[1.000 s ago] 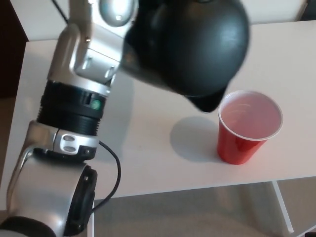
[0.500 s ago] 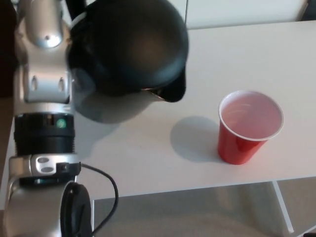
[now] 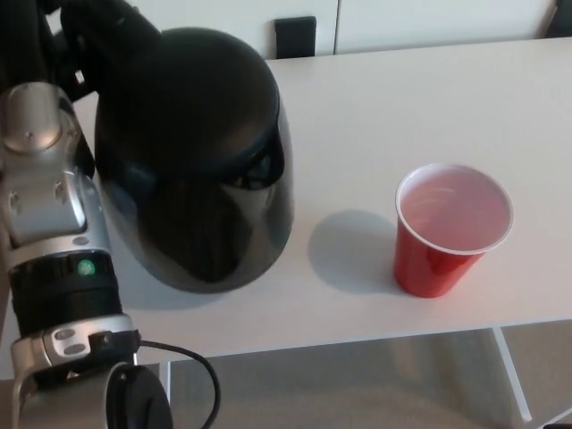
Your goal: The robot walk towards a table in front and uses its left hand to pick up the pot from the base and pour water to the cup on the right hand side
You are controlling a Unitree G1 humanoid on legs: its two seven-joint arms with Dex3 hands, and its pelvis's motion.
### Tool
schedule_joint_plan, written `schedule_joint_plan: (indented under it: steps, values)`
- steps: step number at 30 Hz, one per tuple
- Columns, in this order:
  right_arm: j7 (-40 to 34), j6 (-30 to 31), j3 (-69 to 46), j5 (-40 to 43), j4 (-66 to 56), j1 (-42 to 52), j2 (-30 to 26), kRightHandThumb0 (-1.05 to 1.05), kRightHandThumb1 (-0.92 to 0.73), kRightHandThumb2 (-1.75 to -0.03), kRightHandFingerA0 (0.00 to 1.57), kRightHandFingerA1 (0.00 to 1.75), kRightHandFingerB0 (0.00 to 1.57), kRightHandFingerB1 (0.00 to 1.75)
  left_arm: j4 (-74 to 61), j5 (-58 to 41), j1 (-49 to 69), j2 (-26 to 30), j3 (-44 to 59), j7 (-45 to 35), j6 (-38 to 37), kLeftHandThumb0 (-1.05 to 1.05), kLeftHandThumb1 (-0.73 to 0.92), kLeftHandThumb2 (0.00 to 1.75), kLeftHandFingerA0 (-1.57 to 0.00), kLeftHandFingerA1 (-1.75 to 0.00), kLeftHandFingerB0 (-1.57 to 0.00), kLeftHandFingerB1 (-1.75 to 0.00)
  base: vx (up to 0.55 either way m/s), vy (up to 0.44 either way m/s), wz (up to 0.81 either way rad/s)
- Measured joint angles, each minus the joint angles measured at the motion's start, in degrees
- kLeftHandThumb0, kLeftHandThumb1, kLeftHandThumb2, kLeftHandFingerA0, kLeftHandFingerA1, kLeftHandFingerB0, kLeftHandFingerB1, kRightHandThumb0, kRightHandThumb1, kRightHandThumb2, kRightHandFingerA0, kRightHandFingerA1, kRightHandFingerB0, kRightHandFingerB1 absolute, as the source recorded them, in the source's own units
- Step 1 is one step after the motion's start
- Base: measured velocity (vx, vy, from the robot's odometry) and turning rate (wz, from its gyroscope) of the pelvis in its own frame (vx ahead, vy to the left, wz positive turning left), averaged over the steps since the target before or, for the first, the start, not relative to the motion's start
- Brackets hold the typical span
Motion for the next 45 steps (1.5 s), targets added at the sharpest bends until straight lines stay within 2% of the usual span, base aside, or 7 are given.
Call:
schedule_joint_plan:
  steps: [34,36,37,38,41,44,45]
  values:
    - [-0.01,0.12,1.37,-2.48,-0.24,-3.44,-0.32,-0.37,-0.57,-0.56,0.77,0.49,0.62,0.43,6.42,-0.43,0.59,1.52,-24.12,12.63,-2.84,-0.08,0.76,0.73,-0.87,-1.46,-0.78,-1.11,0.00,0.000,0.00]
    - [-0.01,0.09,1.51,-2.63,-0.31,-3.71,-0.33,-0.37,-0.58,-0.56,0.76,0.48,0.62,0.43,6.89,-0.44,0.59,1.54,-24.33,13.11,-3.38,-0.11,0.82,0.67,-0.96,-1.17,-0.76,-0.79,0.00,0.000,0.00]
    - [-0.01,0.04,1.63,-2.76,-0.35,-3.87,-0.35,-0.37,-0.58,-0.56,0.77,0.48,0.62,0.43,7.15,-0.44,0.59,1.62,-24.42,13.35,-3.64,-0.24,0.68,0.60,-0.71,-0.47,-0.35,-0.33,0.00,0.000,0.00]
    - [-0.01,0.03,1.71,-2.85,-0.36,-4.01,-0.37,-0.37,-0.58,-0.56,0.77,0.48,0.62,0.43,7.40,-0.46,0.57,1.74,-24.43,13.46,-3.78,-0.24,0.68,0.60,-0.71,-0.47,-0.35,-0.33,0.00,0.000,0.00]
    - [-0.02,0.02,1.82,-3.14,-0.41,-4.62,-0.51,-0.37,-0.58,-0.56,0.77,0.49,0.62,0.43,8.30,-0.82,0.38,2.28,-24.19,13.49,-3.84,-0.36,0.51,0.63,-0.12,-0.35,-0.09,-0.20,0.00,0.000,0.00]
    - [-0.02,0.01,1.85,-3.35,-0.42,-4.93,-0.59,-0.37,-0.56,-0.57,0.81,0.51,0.62,0.45,8.70,-1.90,0.28,3.15,-23.83,12.60,-3.84,-0.40,0.32,0.73,0.00,-0.41,0.00,-0.25,0.00,0.000,0.00]
    - [-0.02,0.01,1.85,-3.38,-0.42,-4.99,-0.59,-0.37,-0.56,-0.57,0.80,0.51,0.62,0.45,8.95,-2.15,0.18,3.71,-23.87,12.15,-3.81,-0.43,0.46,0.64,-0.07,-0.33,-0.04,-0.15,0.00,0.000,0.00]
